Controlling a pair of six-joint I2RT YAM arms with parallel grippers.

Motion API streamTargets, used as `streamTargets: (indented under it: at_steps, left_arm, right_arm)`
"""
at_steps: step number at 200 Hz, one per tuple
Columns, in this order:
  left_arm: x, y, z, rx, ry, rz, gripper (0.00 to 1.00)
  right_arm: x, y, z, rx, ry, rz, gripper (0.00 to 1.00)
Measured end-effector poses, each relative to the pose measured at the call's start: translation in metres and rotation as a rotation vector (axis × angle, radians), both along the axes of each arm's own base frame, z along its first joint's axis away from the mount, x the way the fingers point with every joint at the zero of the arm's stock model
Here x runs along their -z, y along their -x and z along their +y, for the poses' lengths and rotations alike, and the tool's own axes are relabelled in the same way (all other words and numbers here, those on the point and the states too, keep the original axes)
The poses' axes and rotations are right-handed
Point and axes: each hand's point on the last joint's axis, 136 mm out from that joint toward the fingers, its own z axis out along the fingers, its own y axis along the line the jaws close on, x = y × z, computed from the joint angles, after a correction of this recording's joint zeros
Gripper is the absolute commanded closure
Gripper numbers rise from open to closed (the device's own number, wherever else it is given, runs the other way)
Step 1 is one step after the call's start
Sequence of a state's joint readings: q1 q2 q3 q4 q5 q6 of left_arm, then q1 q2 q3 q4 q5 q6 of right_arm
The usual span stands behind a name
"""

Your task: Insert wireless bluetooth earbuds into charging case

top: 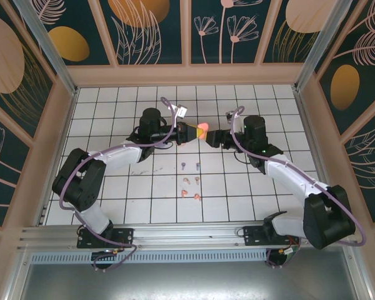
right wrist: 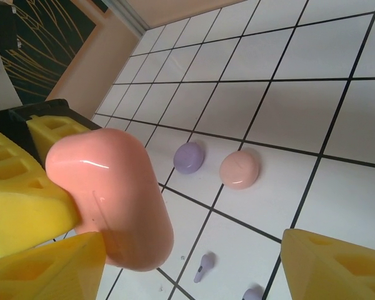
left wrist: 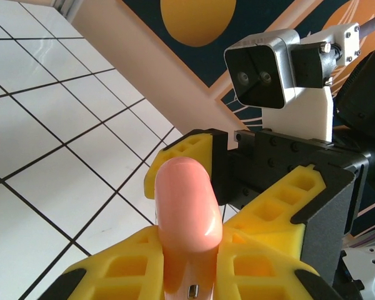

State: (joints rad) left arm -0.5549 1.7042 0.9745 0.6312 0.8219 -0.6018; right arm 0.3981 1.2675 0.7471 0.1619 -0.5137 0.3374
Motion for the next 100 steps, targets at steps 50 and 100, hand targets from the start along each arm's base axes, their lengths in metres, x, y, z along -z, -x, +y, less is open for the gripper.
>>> streamTargets:
  at_steps: [50,100]
  left_arm:
    - [0.000,-0.003,0.004,-0.004,0.002,0.005,1.00]
    - [-0.017,0.008,0.002,0.033,0.028,-0.027,1.00]
  right_arm:
    - [0.006,-0.016,-0.013,0.064,0.007,0.004,0.34]
    - [0.018,-0.023,-0.029,0.131,0.030,0.029,0.34]
